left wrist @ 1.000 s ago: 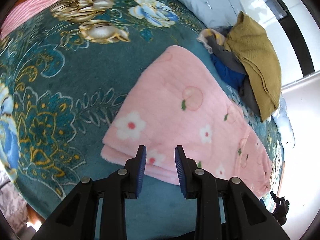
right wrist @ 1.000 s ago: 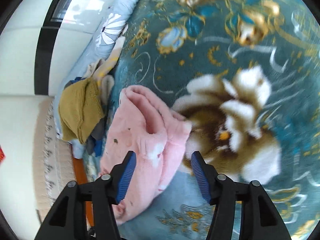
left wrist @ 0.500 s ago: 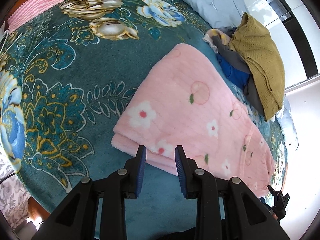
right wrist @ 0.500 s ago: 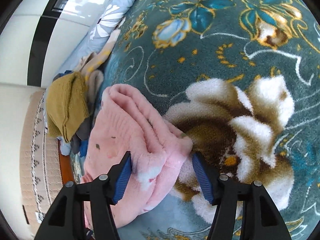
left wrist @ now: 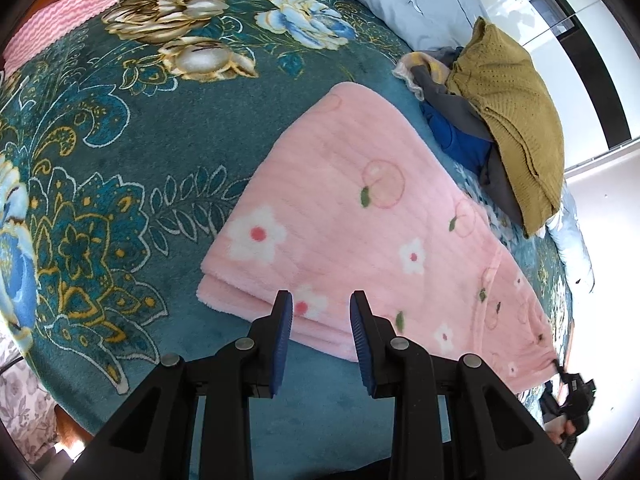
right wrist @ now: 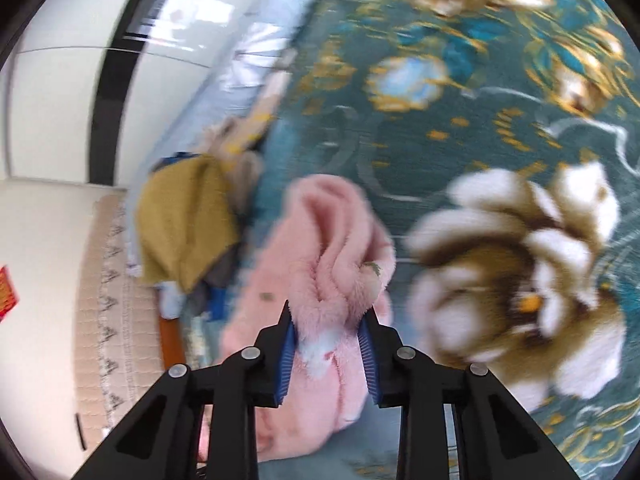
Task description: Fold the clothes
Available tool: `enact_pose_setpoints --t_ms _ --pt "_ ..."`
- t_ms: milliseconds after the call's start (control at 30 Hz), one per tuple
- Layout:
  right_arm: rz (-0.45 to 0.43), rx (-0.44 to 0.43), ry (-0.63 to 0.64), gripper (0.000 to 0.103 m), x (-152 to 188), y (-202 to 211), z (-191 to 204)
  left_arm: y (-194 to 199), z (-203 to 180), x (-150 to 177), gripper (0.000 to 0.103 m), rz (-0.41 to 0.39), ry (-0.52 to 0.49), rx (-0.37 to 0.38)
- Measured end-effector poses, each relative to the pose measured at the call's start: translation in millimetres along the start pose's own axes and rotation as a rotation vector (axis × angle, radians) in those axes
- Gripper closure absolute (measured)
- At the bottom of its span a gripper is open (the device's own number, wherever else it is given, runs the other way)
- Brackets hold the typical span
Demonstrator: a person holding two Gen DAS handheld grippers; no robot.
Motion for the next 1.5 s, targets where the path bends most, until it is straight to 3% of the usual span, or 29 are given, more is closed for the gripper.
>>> enact_pose_setpoints --t_ms 233,433,600,767,933,1200,1433,1500 --pt "0.036 -0.189 0.140 0.073 14 -21 109 10 -2 -8 0.073 -0.016 0.008 0.028" --pt "0.121 -0.334 0.266 0.073 58 -60 210 23 -1 -16 0.073 -0.034 0.032 0.070" --pt "0.229 -0.367 0.348 0.073 112 -113 269 34 3 -24 0.067 -0.046 0.058 0.110" --pt "0.341 -0.322 0.442 0.073 186 -174 308 41 16 -31 0.067 -0.050 0.117 0.143" --pt "0.447 -0.252 0.500 0.073 253 -234 319 45 34 -39 0.067 -0.055 0.195 0.187" --pt "0.648 -0.097 0.624 0.073 342 -310 292 38 67 -47 0.067 -0.035 0.356 0.250" --pt "0.763 0.059 0.688 0.069 379 -333 256 27 88 -46 0.067 -0.009 0.450 0.242" --pt "0.794 0.054 0.662 0.058 381 -334 251 24 91 -44 0.067 0.000 0.465 0.241"
Point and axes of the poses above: each gripper's, at about its wrist camera, not at the fingertips, and y roughly against the way its jaws point, z to its left, x to its underside, the point moved 5 cm from there along -y, roughly the way its jaws point, and after that the axes turned 10 degrees about -x, right-handed, at the moved point
